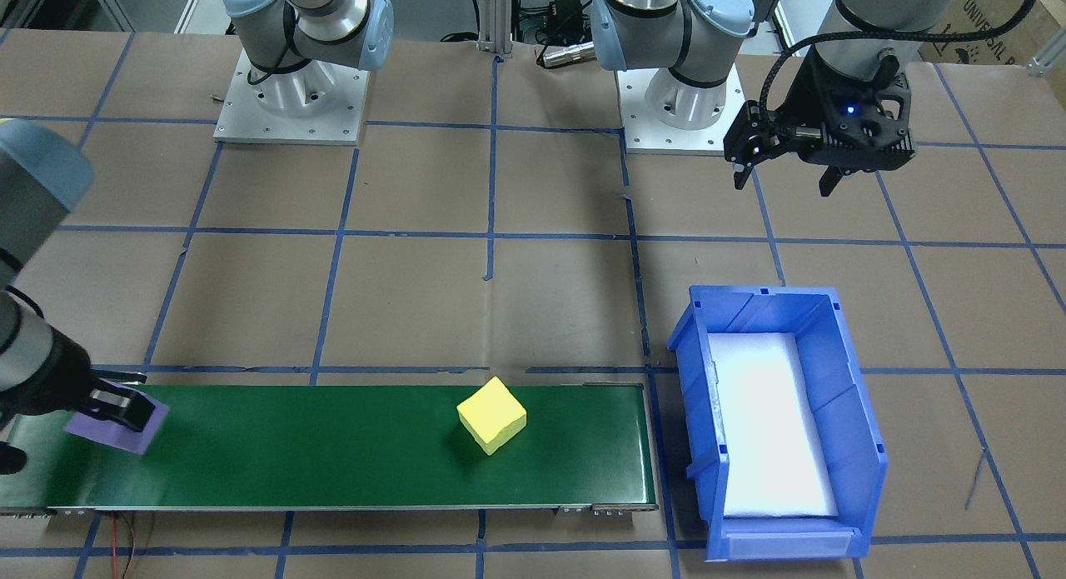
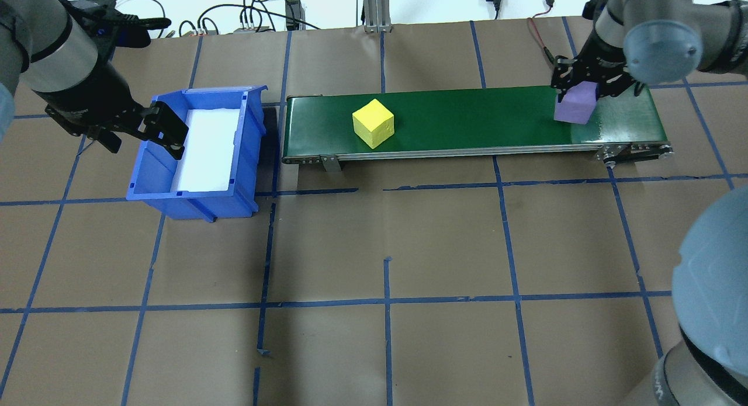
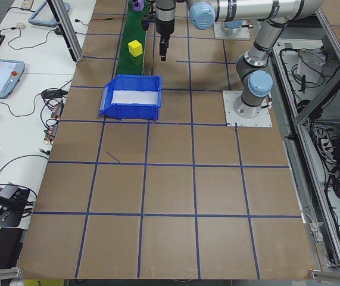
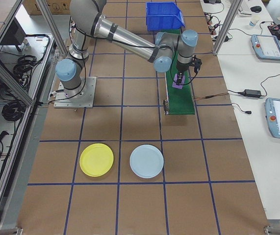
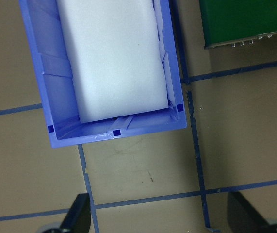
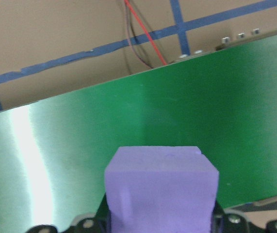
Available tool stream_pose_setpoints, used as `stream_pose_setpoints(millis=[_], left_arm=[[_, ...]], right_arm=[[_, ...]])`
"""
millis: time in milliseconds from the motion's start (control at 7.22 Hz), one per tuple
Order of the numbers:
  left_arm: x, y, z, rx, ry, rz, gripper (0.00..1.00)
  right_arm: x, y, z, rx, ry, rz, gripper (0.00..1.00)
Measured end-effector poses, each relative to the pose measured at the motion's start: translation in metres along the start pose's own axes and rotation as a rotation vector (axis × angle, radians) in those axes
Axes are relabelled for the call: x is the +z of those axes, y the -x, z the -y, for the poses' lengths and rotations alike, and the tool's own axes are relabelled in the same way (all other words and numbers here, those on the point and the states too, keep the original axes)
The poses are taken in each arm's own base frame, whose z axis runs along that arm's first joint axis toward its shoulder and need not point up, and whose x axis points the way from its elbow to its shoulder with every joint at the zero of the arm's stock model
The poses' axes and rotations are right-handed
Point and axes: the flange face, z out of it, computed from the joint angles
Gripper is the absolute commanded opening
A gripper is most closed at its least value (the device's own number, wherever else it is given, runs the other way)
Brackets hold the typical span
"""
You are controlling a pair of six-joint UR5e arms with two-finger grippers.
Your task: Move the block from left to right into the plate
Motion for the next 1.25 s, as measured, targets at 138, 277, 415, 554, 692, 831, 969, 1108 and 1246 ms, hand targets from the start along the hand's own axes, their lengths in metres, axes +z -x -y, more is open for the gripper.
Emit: stream_pose_setpoints(millis=[138,277,415,554,692,831,969,1108,1246], left_arm=[[-0.001,-0.001,-0.004,-0.029,0.01,-0.002,1.0],[-0.002,-0.005,-0.006,-0.039,0.016,-0.004,1.0],[-0.003,-0.015,-0.007,-0.047,0.017,-0.009,1.0],[-0.004,-0.033,-0.009,-0.067,0.016,-0.015,1.0],[-0.003,-0.053,-0.011,-0.087,0.017,-0.015,1.0],[-0.001,-0.066,-0.012,-0.093,0.02,-0.012,1.0],[0.0,-0.072,-0.012,-0.091,0.02,-0.008,1.0],[0.0,-0.072,-0.012,-0.092,0.019,-0.005,1.0],[0.0,-0.071,-0.011,-0.095,0.017,-0.003,1.0]], right_arm=[[-0.004,-0.041,0.003,-0.028,0.027,-0.02,0.38],[-0.003,-0.098,0.003,-0.101,0.049,-0.033,0.38],[0.0,-0.161,0.0,-0.172,0.061,-0.039,0.38],[0.006,-0.232,-0.01,-0.221,0.06,-0.042,0.38],[0.015,-0.298,-0.027,-0.232,0.048,-0.041,0.38],[0.026,-0.358,-0.046,-0.223,0.036,-0.032,0.4],[0.044,-0.412,-0.064,-0.209,0.035,-0.011,0.46],[0.062,-0.449,-0.077,-0.198,0.038,0.01,0.69],[0.075,-0.467,-0.085,-0.195,0.037,0.026,0.94]])
